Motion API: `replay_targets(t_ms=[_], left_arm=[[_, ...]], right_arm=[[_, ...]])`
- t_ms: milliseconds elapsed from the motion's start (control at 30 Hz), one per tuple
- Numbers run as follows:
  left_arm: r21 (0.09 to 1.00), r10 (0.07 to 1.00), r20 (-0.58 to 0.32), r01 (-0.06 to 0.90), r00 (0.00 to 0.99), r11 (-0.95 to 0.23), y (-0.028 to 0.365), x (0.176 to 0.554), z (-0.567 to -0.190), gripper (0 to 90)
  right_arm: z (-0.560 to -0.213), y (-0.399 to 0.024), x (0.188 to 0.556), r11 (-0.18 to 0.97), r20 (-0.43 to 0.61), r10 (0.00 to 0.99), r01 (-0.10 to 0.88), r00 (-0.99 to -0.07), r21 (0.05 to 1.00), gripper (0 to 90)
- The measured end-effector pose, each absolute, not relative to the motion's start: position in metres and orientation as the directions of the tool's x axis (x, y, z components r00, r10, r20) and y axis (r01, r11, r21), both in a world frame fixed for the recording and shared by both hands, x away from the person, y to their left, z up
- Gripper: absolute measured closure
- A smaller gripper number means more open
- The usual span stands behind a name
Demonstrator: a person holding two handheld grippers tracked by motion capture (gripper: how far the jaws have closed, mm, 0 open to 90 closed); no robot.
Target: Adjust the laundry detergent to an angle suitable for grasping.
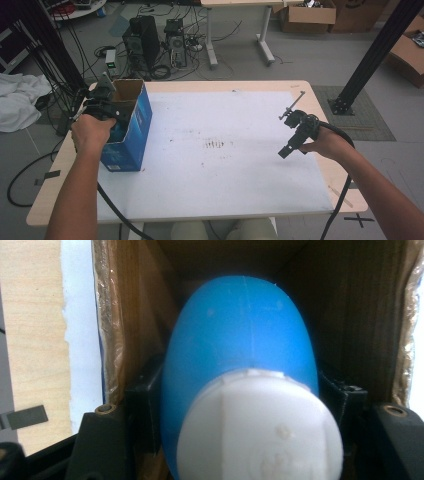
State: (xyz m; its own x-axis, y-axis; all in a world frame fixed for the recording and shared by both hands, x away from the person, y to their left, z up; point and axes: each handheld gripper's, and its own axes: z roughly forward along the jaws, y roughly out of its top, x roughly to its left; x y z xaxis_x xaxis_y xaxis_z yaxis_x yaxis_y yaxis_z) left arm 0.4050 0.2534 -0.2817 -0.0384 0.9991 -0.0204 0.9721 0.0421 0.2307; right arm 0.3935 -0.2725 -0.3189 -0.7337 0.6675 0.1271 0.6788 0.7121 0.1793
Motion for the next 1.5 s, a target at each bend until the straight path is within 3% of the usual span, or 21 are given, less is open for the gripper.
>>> replay_targets(t_ms=[633,1500], left_arm=[[0.243,0.999,-0.032,0.969,-0.04,0.047,0.251,0.403,-0.274,31.0],[0.315,0.998,0.024,0.948,-0.052,0.042,0.252,0.391,-0.228,28.9]], right_arm=[[-0.32,-0.272,0.392,0.713,0.131,0.665,0.678,-0.735,0.179,19.3],[-0.318,-0.268,0.389,0.726,0.134,0.65,0.663,-0.748,0.179,19.3]])
